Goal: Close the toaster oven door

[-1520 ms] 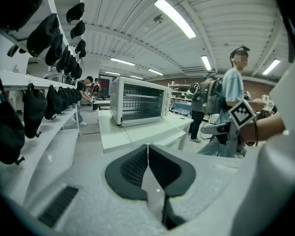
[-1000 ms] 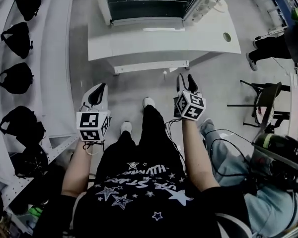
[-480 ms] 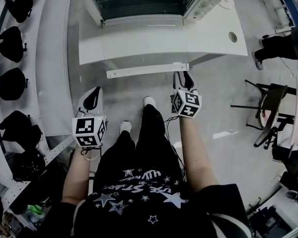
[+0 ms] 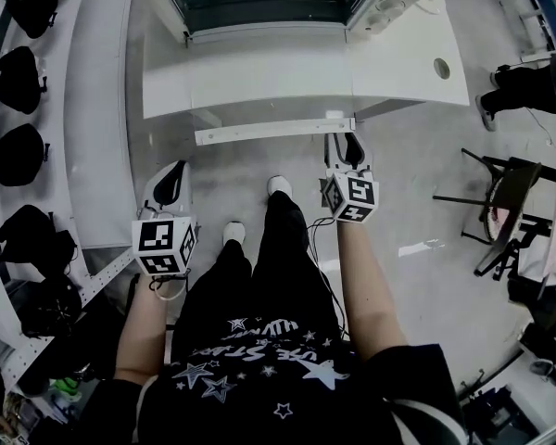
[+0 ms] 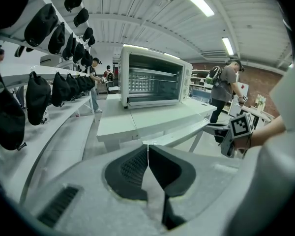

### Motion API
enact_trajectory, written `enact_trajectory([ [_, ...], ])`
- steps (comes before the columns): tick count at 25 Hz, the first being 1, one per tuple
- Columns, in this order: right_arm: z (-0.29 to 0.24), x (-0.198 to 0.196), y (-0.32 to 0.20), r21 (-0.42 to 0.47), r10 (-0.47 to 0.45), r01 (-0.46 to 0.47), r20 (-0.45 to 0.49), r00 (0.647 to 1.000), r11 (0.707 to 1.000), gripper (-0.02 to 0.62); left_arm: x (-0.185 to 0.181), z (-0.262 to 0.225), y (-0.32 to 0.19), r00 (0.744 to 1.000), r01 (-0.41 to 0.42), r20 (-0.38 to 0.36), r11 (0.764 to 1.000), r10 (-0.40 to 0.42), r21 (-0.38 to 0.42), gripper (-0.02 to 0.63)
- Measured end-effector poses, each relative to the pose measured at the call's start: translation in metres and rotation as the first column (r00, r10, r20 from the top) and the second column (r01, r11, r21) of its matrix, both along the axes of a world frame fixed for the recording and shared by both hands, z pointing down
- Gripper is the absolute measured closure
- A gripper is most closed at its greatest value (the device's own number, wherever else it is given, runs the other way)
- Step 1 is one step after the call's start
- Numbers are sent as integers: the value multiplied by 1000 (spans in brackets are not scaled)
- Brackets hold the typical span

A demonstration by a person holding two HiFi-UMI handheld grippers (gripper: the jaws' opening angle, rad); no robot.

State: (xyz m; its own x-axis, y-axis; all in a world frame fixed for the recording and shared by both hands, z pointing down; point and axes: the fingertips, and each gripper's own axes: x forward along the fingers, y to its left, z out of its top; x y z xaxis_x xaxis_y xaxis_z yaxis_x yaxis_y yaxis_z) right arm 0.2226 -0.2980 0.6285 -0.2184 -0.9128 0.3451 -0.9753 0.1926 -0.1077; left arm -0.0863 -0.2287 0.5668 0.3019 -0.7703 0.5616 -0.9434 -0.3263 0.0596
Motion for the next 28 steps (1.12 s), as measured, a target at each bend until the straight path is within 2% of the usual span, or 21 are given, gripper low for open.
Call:
enact_trajectory([
  [6,4,0,-8,13,-18,18,-11,1000,1000,445,1,6,2,1000,-2,7,1000,2,-17,584],
  [10,-1,-6,-9,22,-33,34,-28,999,999,502,0,8,3,1000,0,7,1000,1,-19,584],
  [21,-12,-3,-4,-5,-8,8,-8,1000,1000,512,0,-9,2,1000,1,-8,1000,-1,9,584],
  [28,-37,-2,-1,-12,-5,6,8,1000,1000,515,-2,-26,0,1000,4,-20,999,-3,35,584],
])
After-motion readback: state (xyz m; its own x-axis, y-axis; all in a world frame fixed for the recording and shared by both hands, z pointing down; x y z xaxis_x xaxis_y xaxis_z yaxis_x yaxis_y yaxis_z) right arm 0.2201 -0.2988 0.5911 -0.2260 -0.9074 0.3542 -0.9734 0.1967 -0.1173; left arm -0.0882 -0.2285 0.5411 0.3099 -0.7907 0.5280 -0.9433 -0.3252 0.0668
